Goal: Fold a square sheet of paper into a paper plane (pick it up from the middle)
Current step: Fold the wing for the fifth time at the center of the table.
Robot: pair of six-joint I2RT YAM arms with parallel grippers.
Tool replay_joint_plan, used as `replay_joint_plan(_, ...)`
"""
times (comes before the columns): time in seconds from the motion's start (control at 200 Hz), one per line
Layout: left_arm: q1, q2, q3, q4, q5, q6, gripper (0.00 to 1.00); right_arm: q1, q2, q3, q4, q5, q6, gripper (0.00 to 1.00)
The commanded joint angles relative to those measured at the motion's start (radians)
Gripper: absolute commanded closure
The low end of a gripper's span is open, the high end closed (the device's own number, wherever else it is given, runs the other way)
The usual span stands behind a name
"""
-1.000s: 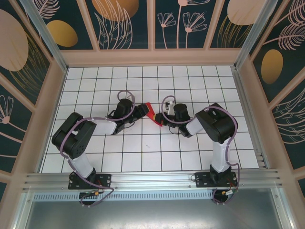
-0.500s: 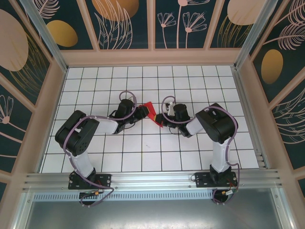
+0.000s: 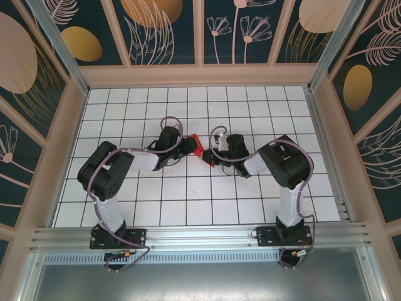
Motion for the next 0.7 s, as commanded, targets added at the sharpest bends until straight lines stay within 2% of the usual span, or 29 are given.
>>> replay_joint_plan(0.0,-0.008,0.013,0.028,-0.024,0.008,0.021,0.6,-0.006,-0.025,0.037,-0.075,-0.012,-0.08,0.79)
replay_joint_plan(0.31,-0.01,0.028,0.046,-0.029,0.028,0.017,0.61,-0.004,-0.024,0.085,-0.16,0.016,-0.161,0.7)
replay_joint_plan(0.695,-0.009,0.028,0.07,-0.022,0.045,0.003,0.64,0.01,-0.016,0.099,-0.203,0.061,-0.208,0.7)
